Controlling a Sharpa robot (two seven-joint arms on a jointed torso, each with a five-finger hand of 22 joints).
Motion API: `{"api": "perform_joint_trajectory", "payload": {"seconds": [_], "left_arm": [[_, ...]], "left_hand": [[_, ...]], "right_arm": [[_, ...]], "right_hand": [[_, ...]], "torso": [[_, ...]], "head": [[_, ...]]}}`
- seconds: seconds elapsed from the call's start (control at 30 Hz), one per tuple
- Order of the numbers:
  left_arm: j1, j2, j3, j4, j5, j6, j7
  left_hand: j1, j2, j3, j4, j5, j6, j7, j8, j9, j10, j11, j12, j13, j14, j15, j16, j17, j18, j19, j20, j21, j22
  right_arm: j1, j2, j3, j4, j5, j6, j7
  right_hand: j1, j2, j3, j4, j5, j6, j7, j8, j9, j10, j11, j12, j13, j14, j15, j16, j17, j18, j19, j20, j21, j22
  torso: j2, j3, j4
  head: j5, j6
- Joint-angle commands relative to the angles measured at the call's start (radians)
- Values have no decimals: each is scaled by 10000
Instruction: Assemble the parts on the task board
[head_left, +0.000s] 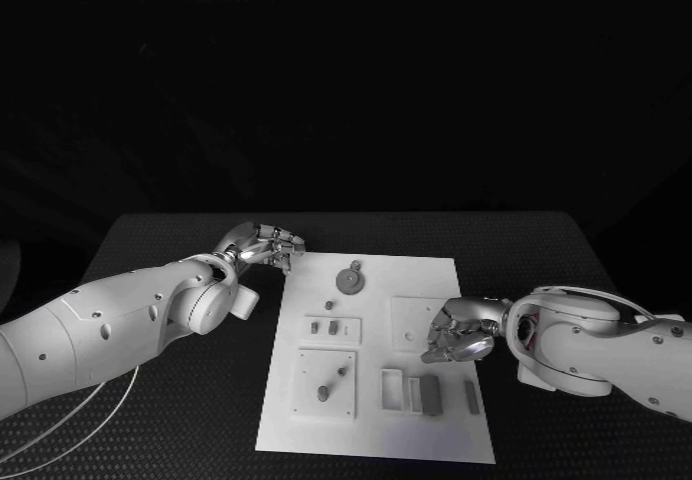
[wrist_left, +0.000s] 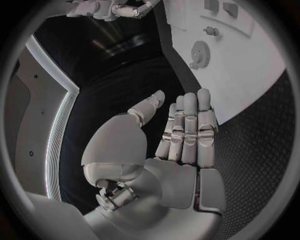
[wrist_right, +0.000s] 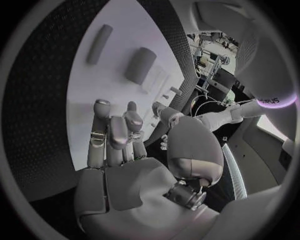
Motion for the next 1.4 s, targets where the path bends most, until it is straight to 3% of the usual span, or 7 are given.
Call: {"api": "perform_joint_trajectory", "payload": {"seconds": [0.03, 0.47, 0.57, 0.63, 0.9, 1.07, 1.4], "left_arm": [[-25, 49, 7, -43, 135, 116, 137], [-26, -110, 6, 40, 155, 146, 101], [-27, -105, 5, 25, 155, 164, 95], [-27, -95, 4, 12, 155, 171, 92], [-27, -50, 2, -4, 155, 204, 78], [-28, -43, 2, 8, 155, 225, 78], [-27, -91, 1, 48, 155, 244, 70]], "left_hand": [[-13, 39, -67, -11, -7, 0, 26, 41, -16, -51, 15, 18, -17, 96, 4, -47, 9, 442, 56, 4, -65, 18], [-26, 37, -74, -9, -7, -1, 25, 41, -17, -52, 15, 17, -19, 91, 4, -51, 11, 442, 53, 3, -70, 22], [-31, 35, -77, -7, -7, -1, 25, 41, -17, -52, 16, 17, -19, 91, 5, -51, 12, 441, 53, 3, -72, 23], [-36, 34, -80, -6, -7, -1, 26, 41, -17, -52, 16, 16, -19, 90, 5, -52, 13, 441, 53, 3, -72, 24], [-53, 33, -89, 0, -7, -3, 26, 40, -18, -54, 17, 15, -21, 89, 6, -54, 15, 439, 52, 4, -76, 27], [-124, 37, -129, 26, -11, -10, 31, 37, -21, -58, 20, 12, -25, 84, 9, -59, 21, 435, 48, 6, -87, 37], [-161, 39, -160, 28, -16, -15, 32, 36, -23, -61, 21, 11, -28, 83, 9, -60, 28, 436, 47, 5, -94, 45]], "right_arm": [[1, -51, 3, 4, 235, 819, -683], [-169, -224, -16, 161, 1017, 1434, -1854], [-227, -254, -23, 151, 1513, 1593, -1893], [-278, -257, -26, 171, 1625, 1672, -1861], [-449, -25, -51, 144, 1936, 1796, -2044], [-567, 240, -97, 61, 1993, 1613, -2331], [-720, 576, -150, -112, 1585, 1174, -2579]], "right_hand": [[-218, 16, -46, 127, -15, 231, 133, 64, 61, 126, 13, 172, 108, -9, -92, 88, 57, 157, -9, -73, 89, 230], [-1007, -194, 15, 813, -10, 517, 8, 62, 343, 612, -114, 938, 553, 104, -206, 564, 337, 157, 11, -222, 373, 215], [-1528, -787, 68, 1406, -87, 355, 55, -103, 295, 576, -66, 864, 496, 69, -175, 582, 274, 156, 6, -237, 396, 200], [-1662, -856, 52, 1578, -86, 363, 57, -123, 303, 577, -66, 861, 492, 72, -172, 613, 279, 157, 4, -261, 427, 207], [-1582, -796, 92, 1597, -55, 325, 68, -173, 300, 574, -56, 854, 485, 58, -165, 632, 247, 157, -19, -291, 464, 215], [-1714, -984, -129, 1710, -89, 125, 145, -344, 244, 413, 19, 690, 392, -32, -101, 600, 104, 157, -115, -281, 494, 215], [-1471, -890, -176, 1639, -75, 6, 210, -496, 191, 205, 80, 450, 239, -113, -41, 570, -65, 157, -189, -286, 549, 204]], "torso": [[-49, -19, -26], [-310, 8, -63], [-354, -1, -54], [-378, -11, -51], [-438, -56, -44], [-425, -71, -35], [-415, -49, -42]], "head": [[-4, -77], [-32, -258], [-64, -289], [-91, -309], [-236, -383], [-311, -339], [-265, -434]]}}
